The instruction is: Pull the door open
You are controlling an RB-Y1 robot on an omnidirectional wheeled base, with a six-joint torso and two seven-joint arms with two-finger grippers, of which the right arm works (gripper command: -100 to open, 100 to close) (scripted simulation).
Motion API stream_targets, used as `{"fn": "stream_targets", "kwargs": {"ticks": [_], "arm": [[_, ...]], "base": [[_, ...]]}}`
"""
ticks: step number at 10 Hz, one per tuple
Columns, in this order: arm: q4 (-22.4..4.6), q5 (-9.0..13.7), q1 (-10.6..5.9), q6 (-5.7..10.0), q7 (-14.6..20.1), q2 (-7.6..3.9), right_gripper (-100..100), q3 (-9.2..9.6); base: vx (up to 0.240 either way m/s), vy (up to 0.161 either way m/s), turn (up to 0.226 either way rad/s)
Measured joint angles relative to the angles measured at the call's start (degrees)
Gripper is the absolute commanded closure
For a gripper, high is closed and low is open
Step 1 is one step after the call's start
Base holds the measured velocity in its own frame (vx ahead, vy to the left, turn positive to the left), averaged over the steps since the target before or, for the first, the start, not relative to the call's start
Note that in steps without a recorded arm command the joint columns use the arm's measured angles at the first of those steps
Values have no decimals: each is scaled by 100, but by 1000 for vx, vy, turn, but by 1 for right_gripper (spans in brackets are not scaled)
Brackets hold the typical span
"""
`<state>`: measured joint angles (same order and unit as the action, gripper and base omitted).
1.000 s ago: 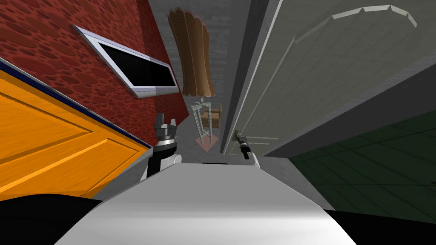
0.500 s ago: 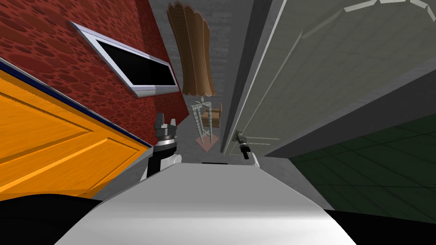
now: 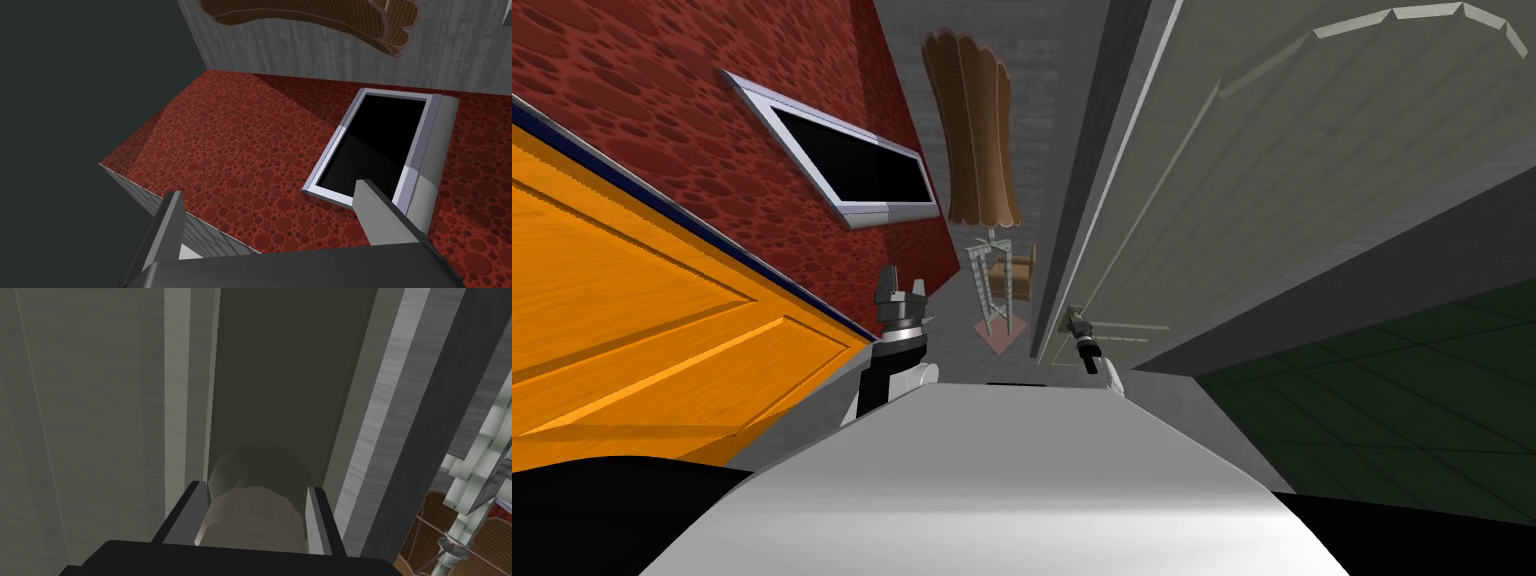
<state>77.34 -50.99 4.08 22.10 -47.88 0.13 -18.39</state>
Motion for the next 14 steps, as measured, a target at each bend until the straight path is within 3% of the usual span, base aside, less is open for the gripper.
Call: {"fn": "stream_targets", "kwargs": {"ticks": [3, 8, 9, 10, 12, 14], "arm": [[19, -378, 28, -303, -356, -155, 100, 75], [-11, -876, 7, -607, -977, -278, 100, 104], [-24, -1039, 19, -714, -1108, -374, 100, 144], [-28, -1128, 13, -800, -1191, -398, 100, 182], [-104, -1311, -15, -856, -1465, -429, 100, 153], [-147, -1608, -41, -1072, -1747, -519, 100, 222]], "base": [[-81, -16, 90], [-63, -18, 114], [-57, -21, 72], [-50, -17, 106], [-59, -17, 94], [-77, -28, 102]]}}
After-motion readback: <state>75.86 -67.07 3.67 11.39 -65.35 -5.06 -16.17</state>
